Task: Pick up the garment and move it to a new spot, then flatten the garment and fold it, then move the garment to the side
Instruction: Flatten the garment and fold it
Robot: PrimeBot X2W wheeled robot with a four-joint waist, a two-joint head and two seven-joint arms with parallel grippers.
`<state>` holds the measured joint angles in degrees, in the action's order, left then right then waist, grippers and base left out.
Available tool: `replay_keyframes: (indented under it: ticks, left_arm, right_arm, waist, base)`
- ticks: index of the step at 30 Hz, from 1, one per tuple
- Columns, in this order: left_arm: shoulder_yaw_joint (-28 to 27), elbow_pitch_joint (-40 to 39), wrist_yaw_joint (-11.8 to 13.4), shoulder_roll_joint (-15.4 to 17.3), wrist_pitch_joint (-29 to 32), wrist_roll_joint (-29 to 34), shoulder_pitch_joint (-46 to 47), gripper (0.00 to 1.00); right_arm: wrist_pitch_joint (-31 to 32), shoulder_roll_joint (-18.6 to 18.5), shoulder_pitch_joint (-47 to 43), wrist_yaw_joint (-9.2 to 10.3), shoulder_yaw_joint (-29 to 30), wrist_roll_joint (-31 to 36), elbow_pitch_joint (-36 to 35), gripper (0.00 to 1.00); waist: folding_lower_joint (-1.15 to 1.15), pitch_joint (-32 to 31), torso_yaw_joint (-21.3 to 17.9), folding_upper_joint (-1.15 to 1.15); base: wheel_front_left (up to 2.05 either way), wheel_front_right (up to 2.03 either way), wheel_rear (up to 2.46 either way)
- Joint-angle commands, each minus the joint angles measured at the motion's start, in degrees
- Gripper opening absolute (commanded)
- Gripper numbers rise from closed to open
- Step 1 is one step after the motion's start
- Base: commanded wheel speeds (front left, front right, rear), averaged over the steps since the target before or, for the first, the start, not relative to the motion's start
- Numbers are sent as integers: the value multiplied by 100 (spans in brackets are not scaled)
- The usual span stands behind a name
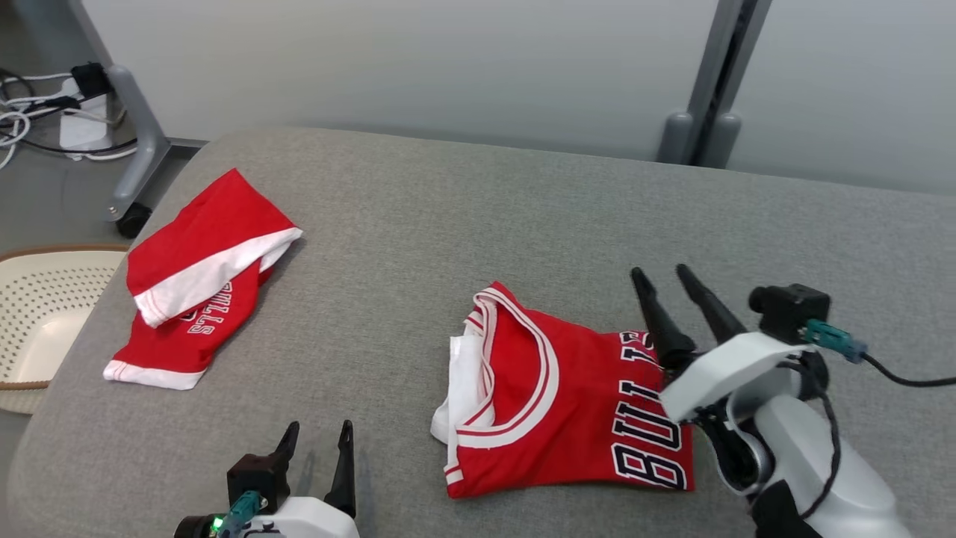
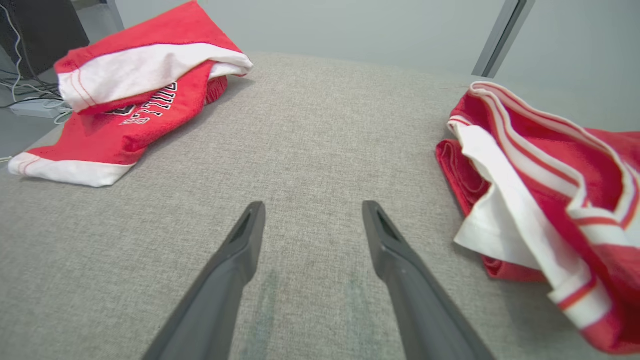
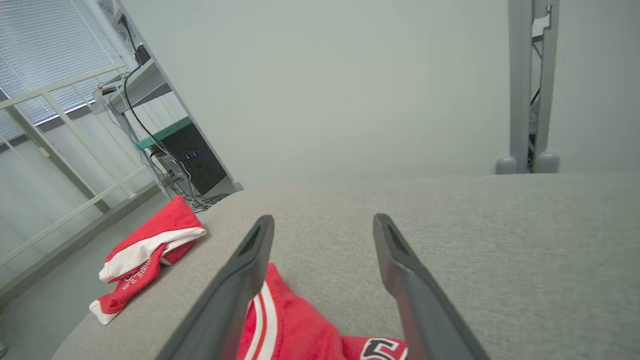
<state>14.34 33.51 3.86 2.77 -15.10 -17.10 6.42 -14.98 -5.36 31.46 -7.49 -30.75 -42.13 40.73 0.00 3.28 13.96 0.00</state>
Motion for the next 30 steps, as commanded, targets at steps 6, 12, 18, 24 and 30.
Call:
replay_keyframes:
  ticks: [6,12,18,24,30]
  left_arm:
    - [-118,-136,57,26,-7,115,159,100]
    - [-273,-188,75,28,-8,269,142,100]
    - [-411,-187,49,26,-8,328,-11,100]
    - [-494,-167,21,26,-8,361,-127,100]
    - [-573,-190,6,27,-7,458,-278,100]
  right_arm:
    - [-26,54,-838,0,1910,1586,-432,100]
    - [-25,213,-1559,0,3075,2700,-917,100]
    - [-26,229,-1870,0,3238,2998,-1027,100]
    - [-26,228,-2019,0,3241,3041,-1010,100]
    - [-27,228,-2185,0,3176,3089,-920,100]
  waist:
    - [0,48,-489,0]
    - [0,4,-823,0]
    - [0,-103,-1023,0]
    - [0,-216,-1095,0]
    - [0,-388,-1144,0]
  base:
    - [0,0,0]
    - [0,0,0]
    - [0,0,0]
    - [0,0,0]
    - [0,0,0]
